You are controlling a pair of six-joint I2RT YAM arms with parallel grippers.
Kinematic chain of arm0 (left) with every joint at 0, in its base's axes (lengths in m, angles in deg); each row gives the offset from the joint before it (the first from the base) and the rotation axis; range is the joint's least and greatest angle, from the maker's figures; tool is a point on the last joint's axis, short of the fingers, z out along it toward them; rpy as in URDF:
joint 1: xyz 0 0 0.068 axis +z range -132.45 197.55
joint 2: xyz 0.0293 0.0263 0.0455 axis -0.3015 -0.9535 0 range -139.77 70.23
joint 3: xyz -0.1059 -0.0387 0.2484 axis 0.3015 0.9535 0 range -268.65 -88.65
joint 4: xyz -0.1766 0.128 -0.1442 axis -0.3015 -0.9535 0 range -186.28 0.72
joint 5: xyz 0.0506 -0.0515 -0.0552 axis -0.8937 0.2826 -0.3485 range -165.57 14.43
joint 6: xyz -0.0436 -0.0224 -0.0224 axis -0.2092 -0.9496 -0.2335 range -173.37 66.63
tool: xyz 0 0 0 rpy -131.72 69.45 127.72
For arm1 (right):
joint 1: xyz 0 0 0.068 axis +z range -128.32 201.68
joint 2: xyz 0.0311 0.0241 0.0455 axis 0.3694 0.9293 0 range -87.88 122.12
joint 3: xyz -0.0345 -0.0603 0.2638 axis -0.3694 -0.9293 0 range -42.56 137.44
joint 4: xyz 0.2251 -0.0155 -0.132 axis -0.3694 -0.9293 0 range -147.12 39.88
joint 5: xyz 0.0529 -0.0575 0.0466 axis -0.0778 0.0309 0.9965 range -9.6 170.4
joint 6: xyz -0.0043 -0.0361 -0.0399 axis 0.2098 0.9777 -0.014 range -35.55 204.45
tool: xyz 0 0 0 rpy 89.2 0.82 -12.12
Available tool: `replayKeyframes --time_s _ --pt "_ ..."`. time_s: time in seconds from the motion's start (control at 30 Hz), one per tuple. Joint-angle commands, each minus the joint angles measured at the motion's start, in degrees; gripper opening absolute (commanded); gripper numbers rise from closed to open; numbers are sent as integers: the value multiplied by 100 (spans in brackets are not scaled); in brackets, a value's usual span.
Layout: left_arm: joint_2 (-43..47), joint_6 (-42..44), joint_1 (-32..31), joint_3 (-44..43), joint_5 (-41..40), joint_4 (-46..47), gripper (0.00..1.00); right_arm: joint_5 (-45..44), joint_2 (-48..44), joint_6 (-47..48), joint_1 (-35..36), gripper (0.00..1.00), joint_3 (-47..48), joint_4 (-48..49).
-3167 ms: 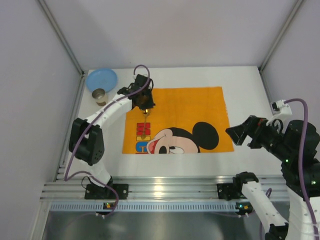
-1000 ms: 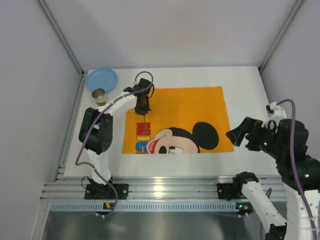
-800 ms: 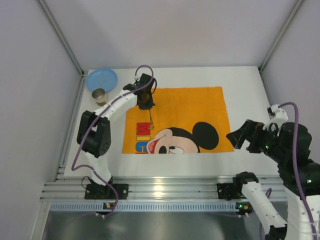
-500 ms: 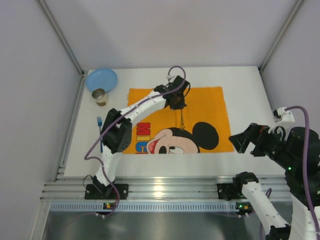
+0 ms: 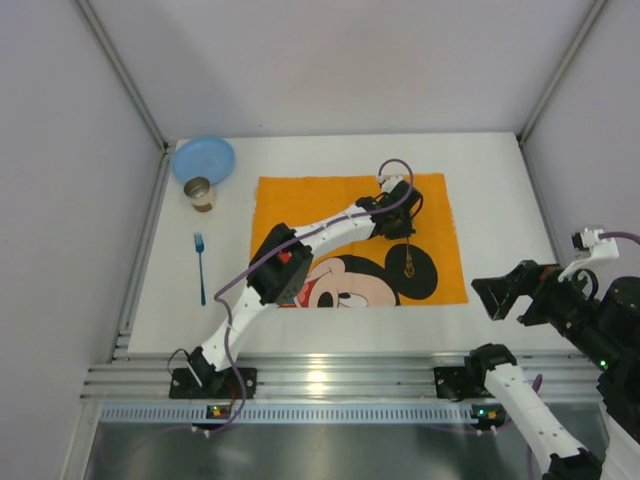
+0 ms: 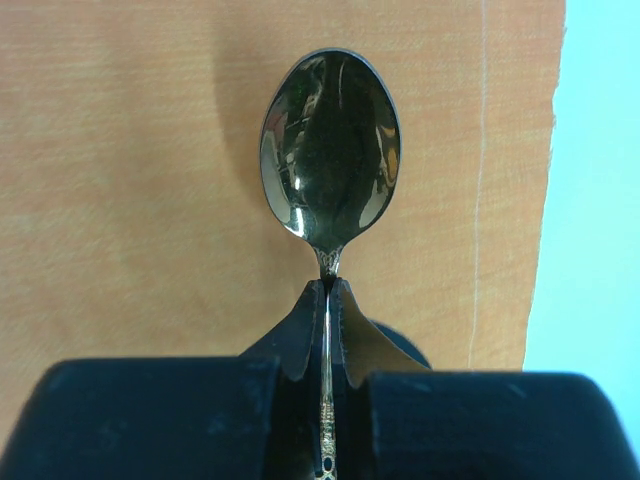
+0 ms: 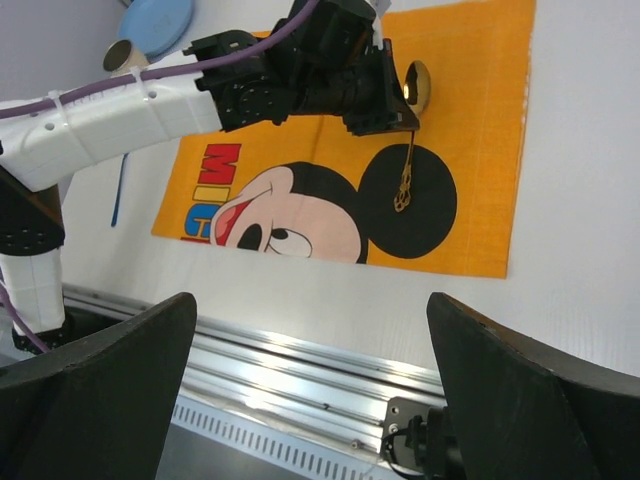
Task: Set the dinner table for one person
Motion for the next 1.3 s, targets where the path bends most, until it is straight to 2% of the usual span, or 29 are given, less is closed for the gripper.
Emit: replayKeyframes --time_s 0.0,0.2,0.23,0.27,0.37,0.43,0.6,0.67,0.73,0.8,0.83,0.9,0.93,1.0,1.03,1.13,1.27 --pt "-226 -193 -96 -517 73 596 0 -288 -35 26 128 100 113 -782" --pt "-411 -132 -105 -552 196 992 0 -394 9 35 190 100 26 -730" --pt "-402 -114 -105 -543 214 1027 3 -420 9 35 198 100 8 -721" --pt "-385 -36 -105 -543 232 1071 23 -437 9 35 198 100 -18 -686" --pt "-210 62 -88 -517 170 1115 50 -429 18 44 207 100 -168 -581" --pt "19 149 -35 -482 188 1124 54 -403 0 26 216 100 -326 -501" --pt "976 474 421 -53 284 809 56 -306 44 -53 207 100 -607 -132" --pt "1685 860 641 728 267 703 56 -279 79 -79 207 100 -678 8" --pt "2583 1308 1184 2322 13 510 56 -253 79 -114 216 100 -853 140" --pt "3529 1669 1545 3196 -250 465 56 -235 97 -132 216 100 -1002 272" --pt "3814 1792 1974 4010 -321 439 56 -192 97 -141 207 100 -1055 334" --pt "4463 1785 2555 4683 -313 194 55 -139 158 -150 207 100 -1222 509" --pt "4623 1776 3193 5191 -287 45 54 -60 193 -141 207 100 -1266 562" --pt "4983 1854 3786 5633 -261 -193 50 45 316 -150 207 100 -1372 755" --pt "5081 1977 4302 5983 -182 -212 49 159 360 -158 207 100 -1390 834" --pt "5302 2389 4955 6416 -190 -212 49 326 562 -176 207 100 -1451 1072" --pt "5048 2768 5396 6479 -567 -405 49 389 782 -202 207 100 -1504 1353"
